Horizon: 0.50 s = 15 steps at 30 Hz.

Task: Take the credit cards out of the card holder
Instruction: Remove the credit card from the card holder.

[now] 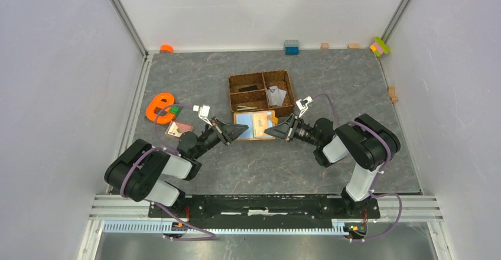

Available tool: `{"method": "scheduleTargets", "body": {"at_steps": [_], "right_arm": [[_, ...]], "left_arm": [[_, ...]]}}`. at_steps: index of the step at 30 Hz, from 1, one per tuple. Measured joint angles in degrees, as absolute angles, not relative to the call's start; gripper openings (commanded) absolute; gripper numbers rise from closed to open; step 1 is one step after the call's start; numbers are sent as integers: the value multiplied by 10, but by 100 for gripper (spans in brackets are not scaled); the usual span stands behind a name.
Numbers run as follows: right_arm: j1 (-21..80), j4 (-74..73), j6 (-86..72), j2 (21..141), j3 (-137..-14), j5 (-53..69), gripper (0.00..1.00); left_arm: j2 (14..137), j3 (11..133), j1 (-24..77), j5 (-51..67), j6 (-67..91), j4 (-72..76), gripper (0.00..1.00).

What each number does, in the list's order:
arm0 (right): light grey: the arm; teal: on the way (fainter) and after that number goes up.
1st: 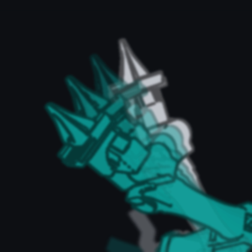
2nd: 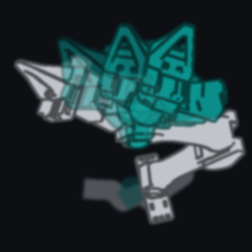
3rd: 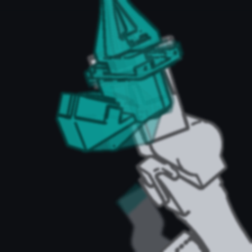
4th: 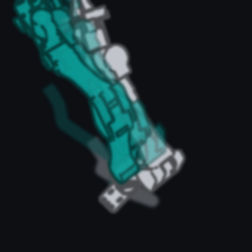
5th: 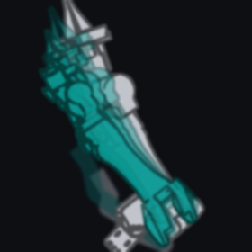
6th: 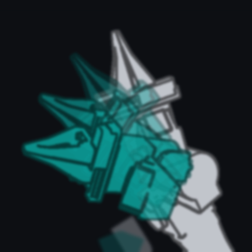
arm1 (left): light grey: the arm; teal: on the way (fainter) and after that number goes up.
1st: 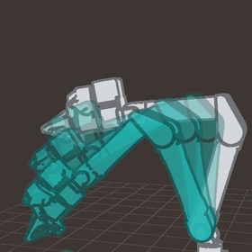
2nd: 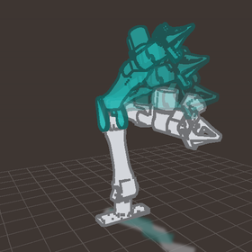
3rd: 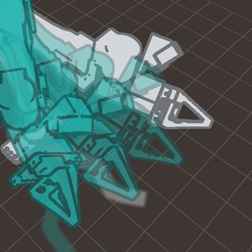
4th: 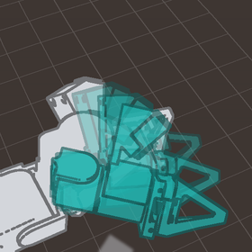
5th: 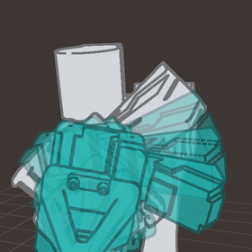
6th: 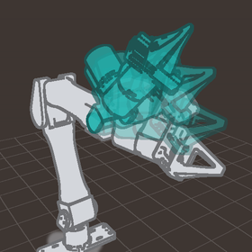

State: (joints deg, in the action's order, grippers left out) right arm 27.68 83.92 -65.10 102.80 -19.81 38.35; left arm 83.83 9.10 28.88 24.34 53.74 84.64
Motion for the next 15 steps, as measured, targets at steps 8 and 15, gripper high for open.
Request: {"method": "scheduleTargets", "body": {"at_steps": [8, 15], "right_arm": [[277, 839, -651, 1023, -198, 384, 0], [284, 839, -651, 1022, -198, 386, 1]], "left_arm": [[880, 106, 288, 262, 555, 853, 31], [928, 139, 288, 287, 579, 854, 36]]}}
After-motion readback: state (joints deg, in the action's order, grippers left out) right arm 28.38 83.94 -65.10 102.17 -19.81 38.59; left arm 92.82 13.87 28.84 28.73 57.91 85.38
